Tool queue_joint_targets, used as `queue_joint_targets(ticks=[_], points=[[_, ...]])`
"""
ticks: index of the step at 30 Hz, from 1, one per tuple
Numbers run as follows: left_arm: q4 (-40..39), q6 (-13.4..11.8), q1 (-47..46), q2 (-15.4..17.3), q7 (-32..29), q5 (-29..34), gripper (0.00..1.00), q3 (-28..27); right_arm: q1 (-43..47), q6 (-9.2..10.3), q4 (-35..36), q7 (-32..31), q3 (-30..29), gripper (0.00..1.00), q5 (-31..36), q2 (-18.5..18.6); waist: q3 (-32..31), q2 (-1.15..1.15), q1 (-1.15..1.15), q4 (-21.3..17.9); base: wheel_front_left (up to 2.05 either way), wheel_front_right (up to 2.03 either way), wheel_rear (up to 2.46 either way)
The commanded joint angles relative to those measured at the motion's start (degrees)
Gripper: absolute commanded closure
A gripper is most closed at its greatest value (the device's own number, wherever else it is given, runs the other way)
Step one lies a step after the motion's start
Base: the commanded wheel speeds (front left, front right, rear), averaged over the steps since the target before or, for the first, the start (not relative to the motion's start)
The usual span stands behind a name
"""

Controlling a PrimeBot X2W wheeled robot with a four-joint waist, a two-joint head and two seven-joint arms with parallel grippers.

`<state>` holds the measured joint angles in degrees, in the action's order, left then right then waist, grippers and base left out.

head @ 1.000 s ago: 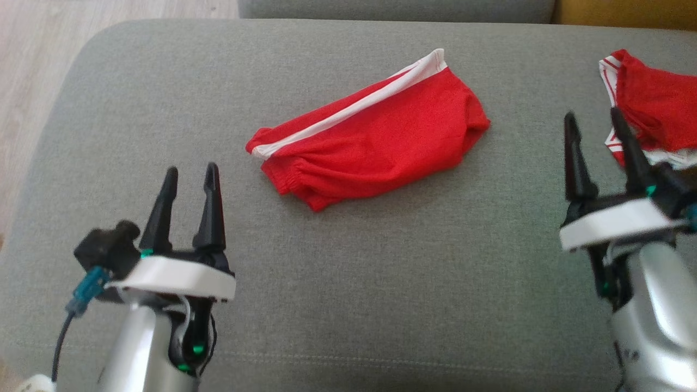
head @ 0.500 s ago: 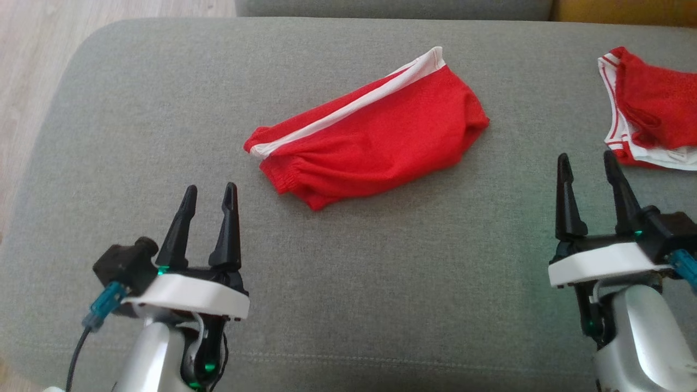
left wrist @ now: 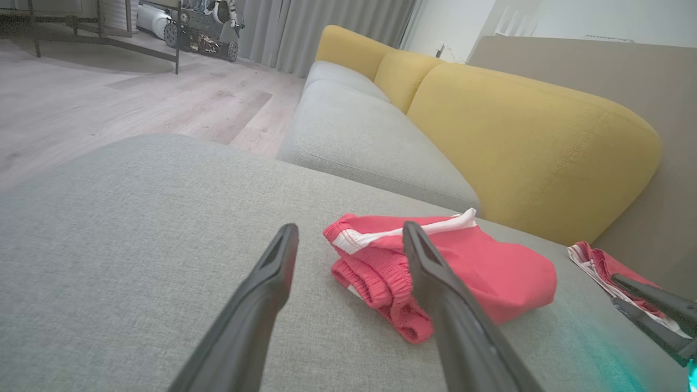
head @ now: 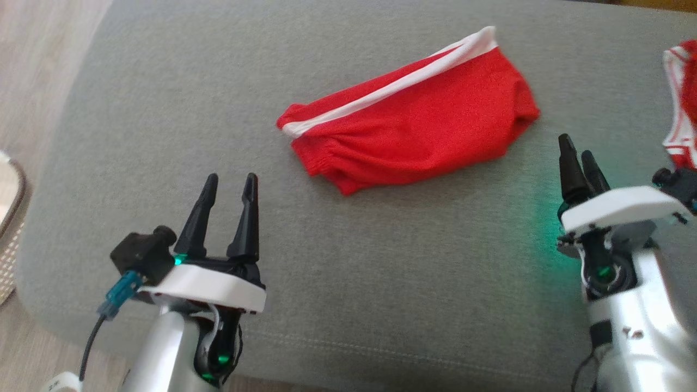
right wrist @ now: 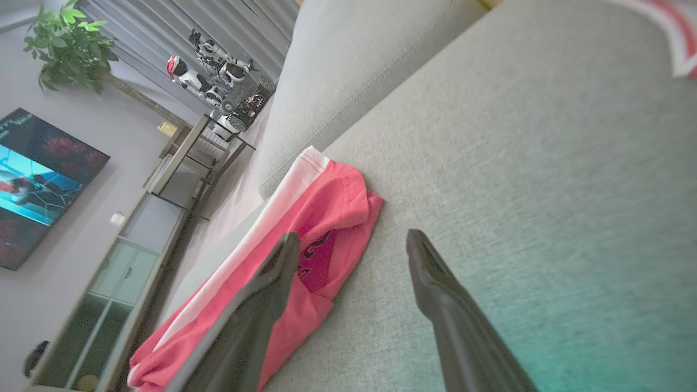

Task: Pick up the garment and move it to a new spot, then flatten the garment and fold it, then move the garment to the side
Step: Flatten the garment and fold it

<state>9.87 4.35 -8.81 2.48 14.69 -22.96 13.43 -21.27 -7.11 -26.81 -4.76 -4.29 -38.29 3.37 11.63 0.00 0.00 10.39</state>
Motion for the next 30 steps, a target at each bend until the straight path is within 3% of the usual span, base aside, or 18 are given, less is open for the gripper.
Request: queue_joint_targets(ticks=[1, 2, 10, 24, 25, 26, 30], points=[[-1.56, -0.24, -2.73, 0.4, 0.3, -0.55, 0.0, -1.09, -3.75, -0.37, -1.24, -2.26, 0.14, 0.0, -4.23, -0.46, 1.61, 0.0, 0.0, 2.28, 0.0, 0.0, 0.0], [-1.42, -0.3, -3.15, 0.4, 0.3, -0.83, 0.0, -0.51, -6.22, -0.37, -4.92, -4.09, -1.29, 0.0, -7.56, -0.47, 2.25, 0.0, 0.0, 3.62, 0.0, 0.0, 0.0], [-1.65, -0.98, -3.89, 0.4, 0.3, -2.01, 0.0, 1.07, -15.5, -0.37, -18.4, -6.45, -7.58, 0.0, -12.53, -0.48, 4.03, 0.0, 0.0, 7.8, 0.0, 0.0, 0.0], [-2.35, -2.41, -3.51, 0.4, 0.3, -3.41, 0.0, 2.74, -25.33, -0.37, -34.82, -10.41, -12.1, 0.0, -6.46, 0.67, 4.45, 0.0, 0.0, 12.36, 0.0, 0.0, 0.0], [-2.32, -2.44, -3.45, 0.4, 0.3, -3.34, 0.0, 2.64, -25.85, -0.37, -35.59, -10.35, -12.05, 0.68, -5.88, 0.65, 4.36, 0.0, 0.0, 12.33, 0.0, 0.0, 0.0], [-2.29, -2.46, -3.43, 0.4, 0.3, -3.29, 0.0, 2.52, -26.28, -0.37, -36.17, -10.08, -11.96, 1.0, -5.31, 0.64, 4.29, 0.0, 0.0, 12.27, 0.0, 0.0, 0.0], [-2.4, -2.57, -3.68, 0.4, 0.3, -3.26, 0.0, 2.14, -27.5, -0.37, -37.34, -7.92, -12.17, 1.0, -4.07, 0.54, 4.07, 0.0, 0.0, 11.71, 0.0, 0.0, 0.0]])
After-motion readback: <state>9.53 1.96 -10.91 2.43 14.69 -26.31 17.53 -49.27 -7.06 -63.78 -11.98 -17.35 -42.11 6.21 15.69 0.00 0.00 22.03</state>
